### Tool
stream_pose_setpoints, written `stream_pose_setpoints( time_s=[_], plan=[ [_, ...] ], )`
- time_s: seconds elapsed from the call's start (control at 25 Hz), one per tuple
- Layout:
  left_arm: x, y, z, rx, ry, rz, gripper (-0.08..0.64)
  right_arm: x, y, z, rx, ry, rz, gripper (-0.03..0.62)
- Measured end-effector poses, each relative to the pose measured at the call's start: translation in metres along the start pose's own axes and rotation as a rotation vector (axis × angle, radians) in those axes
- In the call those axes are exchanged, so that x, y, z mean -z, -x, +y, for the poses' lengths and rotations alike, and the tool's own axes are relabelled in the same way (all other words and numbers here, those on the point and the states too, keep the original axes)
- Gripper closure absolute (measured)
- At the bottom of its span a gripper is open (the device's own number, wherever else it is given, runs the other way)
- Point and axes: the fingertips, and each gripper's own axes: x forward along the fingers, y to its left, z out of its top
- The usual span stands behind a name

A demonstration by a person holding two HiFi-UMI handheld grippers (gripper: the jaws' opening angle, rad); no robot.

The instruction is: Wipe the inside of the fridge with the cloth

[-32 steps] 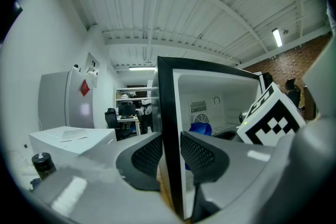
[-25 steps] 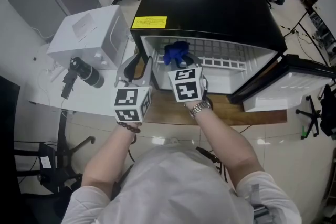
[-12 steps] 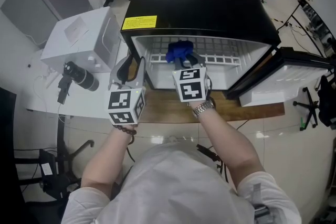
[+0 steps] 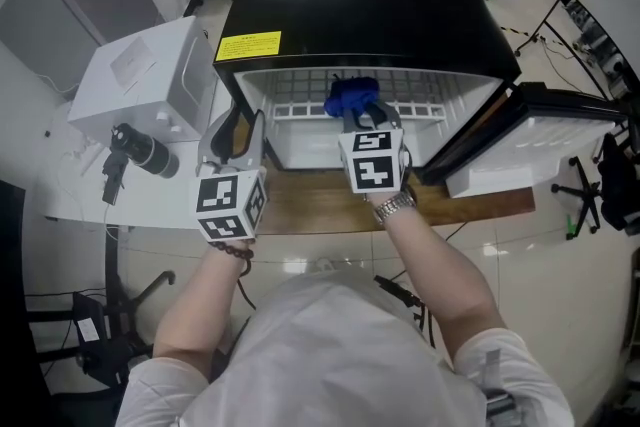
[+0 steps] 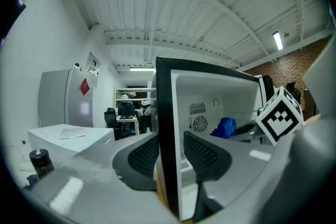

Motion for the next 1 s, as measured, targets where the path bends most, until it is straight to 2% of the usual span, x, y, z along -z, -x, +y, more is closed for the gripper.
stream_pose_setpoints(
  time_s=[1.0],
  plan=[
    [0.001, -0.001, 0.003, -0.085, 0.034, 0.014, 0.419, 0.023, 0.030, -0.087, 0.100, -0.024, 0.030, 0.502]
  ],
)
